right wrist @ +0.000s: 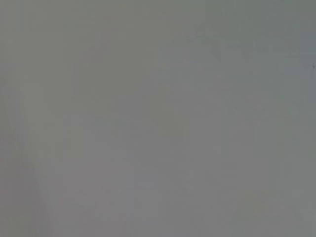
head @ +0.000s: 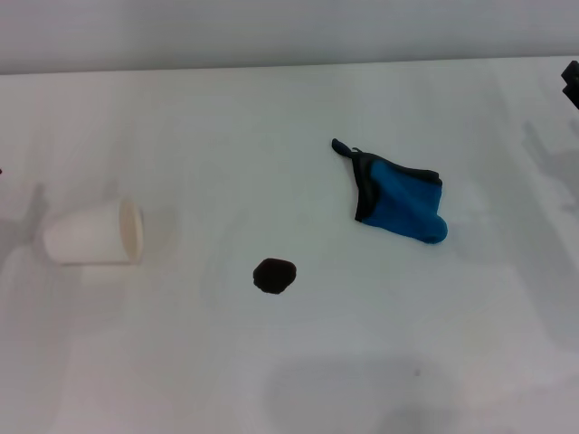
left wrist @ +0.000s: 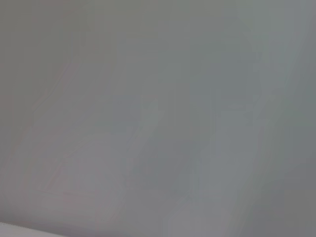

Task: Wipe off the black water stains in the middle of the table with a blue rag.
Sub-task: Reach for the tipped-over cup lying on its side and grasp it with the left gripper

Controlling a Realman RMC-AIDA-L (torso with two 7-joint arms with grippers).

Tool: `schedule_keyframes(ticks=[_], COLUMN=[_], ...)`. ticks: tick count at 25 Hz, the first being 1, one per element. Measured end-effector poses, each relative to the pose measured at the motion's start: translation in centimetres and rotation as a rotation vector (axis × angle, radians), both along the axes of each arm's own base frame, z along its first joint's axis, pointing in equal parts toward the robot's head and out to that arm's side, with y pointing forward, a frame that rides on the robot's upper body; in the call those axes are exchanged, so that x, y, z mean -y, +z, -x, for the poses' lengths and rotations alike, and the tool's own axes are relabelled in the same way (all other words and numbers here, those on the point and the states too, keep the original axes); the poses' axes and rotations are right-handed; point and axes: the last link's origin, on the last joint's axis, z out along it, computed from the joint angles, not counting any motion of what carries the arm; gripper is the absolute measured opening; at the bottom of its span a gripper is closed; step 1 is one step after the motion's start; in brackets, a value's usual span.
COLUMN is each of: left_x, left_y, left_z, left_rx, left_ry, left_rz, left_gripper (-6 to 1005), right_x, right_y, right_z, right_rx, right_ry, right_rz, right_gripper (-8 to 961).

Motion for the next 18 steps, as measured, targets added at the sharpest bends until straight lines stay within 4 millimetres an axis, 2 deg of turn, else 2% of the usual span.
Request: schedule_keyframes(ticks=[10, 18], left_x=[0.0, -1.0], left_y=[0.1, 0.4], left_z=[0.2, -1.1], left_rx=[0.005, -0.006], left_ry=[0.009, -0.058], left_rz=[-0.003, 0.006], left_gripper=[878, 876], right_x=[-0.3, -0.5], right_y=[0.1, 0.2], right_z=[0.1, 0.1], right_rx=[0.001, 0.002], right_ry=[0.001, -0.003], right_rz=[-0.003, -0.004], right_gripper=[841, 841])
